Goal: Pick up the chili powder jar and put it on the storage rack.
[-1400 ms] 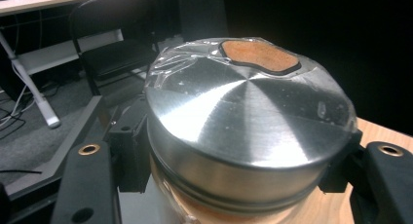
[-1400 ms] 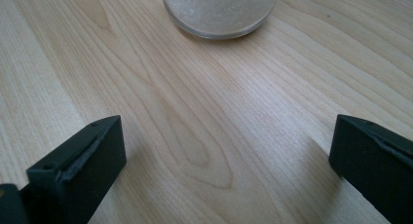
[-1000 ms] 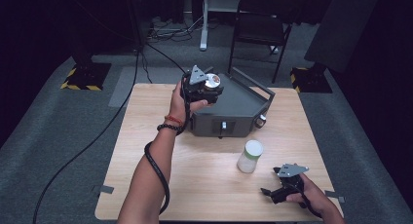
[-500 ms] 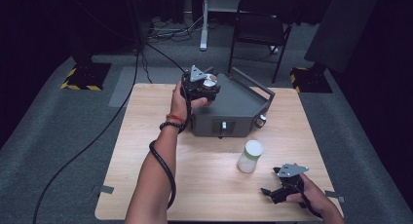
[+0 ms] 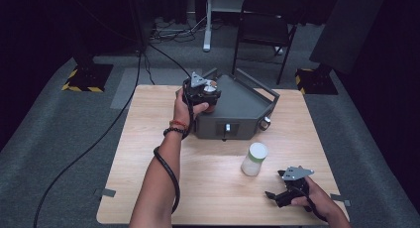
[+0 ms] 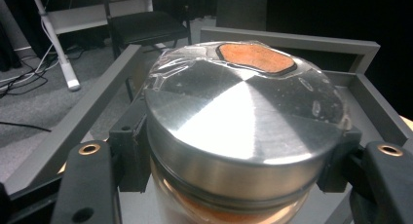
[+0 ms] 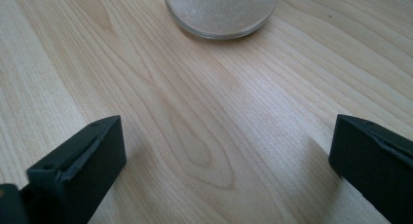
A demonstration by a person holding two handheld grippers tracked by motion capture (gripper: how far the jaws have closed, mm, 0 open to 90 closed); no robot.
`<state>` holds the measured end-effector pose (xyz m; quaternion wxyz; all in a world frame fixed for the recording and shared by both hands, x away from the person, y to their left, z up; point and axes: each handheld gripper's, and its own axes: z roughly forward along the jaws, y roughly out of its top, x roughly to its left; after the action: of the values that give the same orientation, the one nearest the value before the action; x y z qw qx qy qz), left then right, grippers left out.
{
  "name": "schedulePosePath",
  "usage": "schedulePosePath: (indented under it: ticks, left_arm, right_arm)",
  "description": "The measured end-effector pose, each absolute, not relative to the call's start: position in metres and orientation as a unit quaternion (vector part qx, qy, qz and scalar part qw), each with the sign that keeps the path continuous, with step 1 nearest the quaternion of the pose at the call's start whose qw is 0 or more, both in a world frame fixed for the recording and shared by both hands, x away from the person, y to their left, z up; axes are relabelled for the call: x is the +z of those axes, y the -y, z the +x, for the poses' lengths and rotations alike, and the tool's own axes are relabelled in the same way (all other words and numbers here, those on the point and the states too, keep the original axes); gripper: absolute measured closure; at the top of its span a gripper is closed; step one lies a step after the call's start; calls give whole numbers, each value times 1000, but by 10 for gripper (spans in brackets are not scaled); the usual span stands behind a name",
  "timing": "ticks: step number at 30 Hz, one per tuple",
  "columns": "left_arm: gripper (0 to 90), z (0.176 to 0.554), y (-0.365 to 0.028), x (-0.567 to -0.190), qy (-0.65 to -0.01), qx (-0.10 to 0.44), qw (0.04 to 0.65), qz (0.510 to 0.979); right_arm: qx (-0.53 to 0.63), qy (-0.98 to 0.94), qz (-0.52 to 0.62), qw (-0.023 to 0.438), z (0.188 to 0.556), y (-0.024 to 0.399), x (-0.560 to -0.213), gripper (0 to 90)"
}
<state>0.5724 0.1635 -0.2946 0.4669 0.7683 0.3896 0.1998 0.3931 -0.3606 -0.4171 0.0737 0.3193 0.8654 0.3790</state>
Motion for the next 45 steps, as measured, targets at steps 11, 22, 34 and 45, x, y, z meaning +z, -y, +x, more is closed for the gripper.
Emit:
schedulePosePath:
  ticks: [11,22,34,45]
  left_arm:
    - [315,573,-163,-303,-391,194,471,766]
    - [160,572,-163,-299,-378,200,461,778]
    - [26,561,-158,-285,-355,239,456,780]
    - [5,547,-166,-259,-328,261,444,792]
  right_arm:
    - [379,-866,318,74,393,361,-417,0]
    - [380,-866,316,72,394,361,-417,0]
    - [380,-867,314,72,395,362,-417,0]
    - [380,-867,314,72,395,362,-417,0]
